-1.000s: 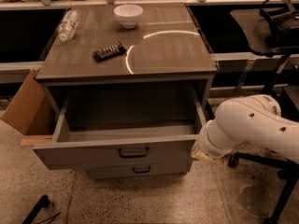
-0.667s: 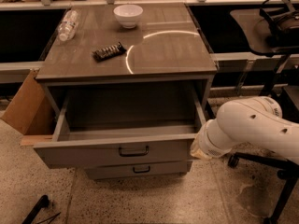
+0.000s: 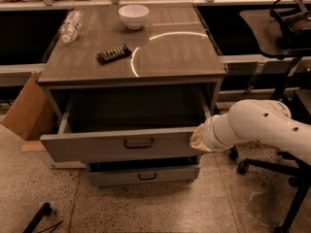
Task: Close top drawer
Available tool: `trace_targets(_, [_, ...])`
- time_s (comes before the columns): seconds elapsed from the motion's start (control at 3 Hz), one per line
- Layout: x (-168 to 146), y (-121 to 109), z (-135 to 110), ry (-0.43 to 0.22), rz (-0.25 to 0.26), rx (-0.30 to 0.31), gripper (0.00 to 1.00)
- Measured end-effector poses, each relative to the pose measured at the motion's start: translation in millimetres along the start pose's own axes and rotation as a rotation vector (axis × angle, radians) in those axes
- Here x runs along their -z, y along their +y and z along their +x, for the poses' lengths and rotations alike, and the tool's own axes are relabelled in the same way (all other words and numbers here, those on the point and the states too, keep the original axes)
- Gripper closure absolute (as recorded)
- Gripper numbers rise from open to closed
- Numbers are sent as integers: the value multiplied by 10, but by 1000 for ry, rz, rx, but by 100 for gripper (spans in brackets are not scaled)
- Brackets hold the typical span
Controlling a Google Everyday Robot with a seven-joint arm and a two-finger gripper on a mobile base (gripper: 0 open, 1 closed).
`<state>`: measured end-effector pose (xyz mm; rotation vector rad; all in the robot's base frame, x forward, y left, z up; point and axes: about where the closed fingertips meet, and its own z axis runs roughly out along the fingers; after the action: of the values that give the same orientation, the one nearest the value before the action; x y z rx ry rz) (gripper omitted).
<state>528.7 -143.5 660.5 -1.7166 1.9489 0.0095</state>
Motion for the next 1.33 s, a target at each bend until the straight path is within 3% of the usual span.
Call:
trace_targets(0.67, [-343, -393, -221, -74, -1, 92, 100])
trace_targets(1.33, [-512, -677, -296, -92, -5, 111, 100])
